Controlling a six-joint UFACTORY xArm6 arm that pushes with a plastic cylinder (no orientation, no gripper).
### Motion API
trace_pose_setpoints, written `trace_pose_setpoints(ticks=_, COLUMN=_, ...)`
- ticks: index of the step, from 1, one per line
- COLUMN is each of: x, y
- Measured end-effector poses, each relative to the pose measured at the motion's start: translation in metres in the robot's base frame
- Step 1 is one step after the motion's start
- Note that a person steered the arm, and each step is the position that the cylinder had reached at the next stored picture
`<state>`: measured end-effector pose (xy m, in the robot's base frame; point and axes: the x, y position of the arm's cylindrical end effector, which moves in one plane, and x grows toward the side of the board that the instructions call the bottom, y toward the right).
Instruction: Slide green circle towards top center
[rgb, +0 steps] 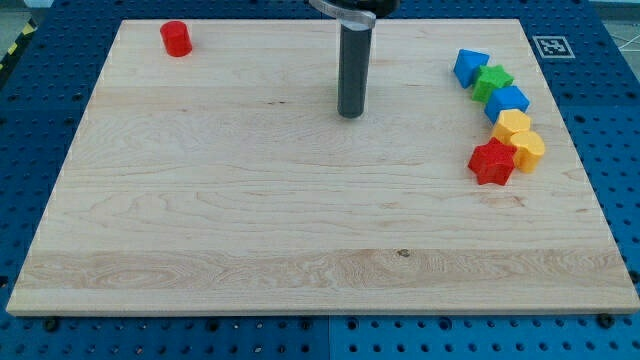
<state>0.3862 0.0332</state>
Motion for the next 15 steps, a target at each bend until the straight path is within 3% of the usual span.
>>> trace_pose_setpoints(ticks=1, x=0.01, y=0.017)
trace_pose_setpoints(ticks=4, x=-0.056, y=-0.002)
trace_pose_setpoints(ticks=9, x=-0.036, y=-0.001)
trace_pose_setpoints(ticks=11, x=-0.07, y=-0.002)
trace_pose_setpoints(ticks=13, x=-0.056, y=-0.004)
trace_pose_setpoints(ticks=15, x=-0.091, y=-0.021)
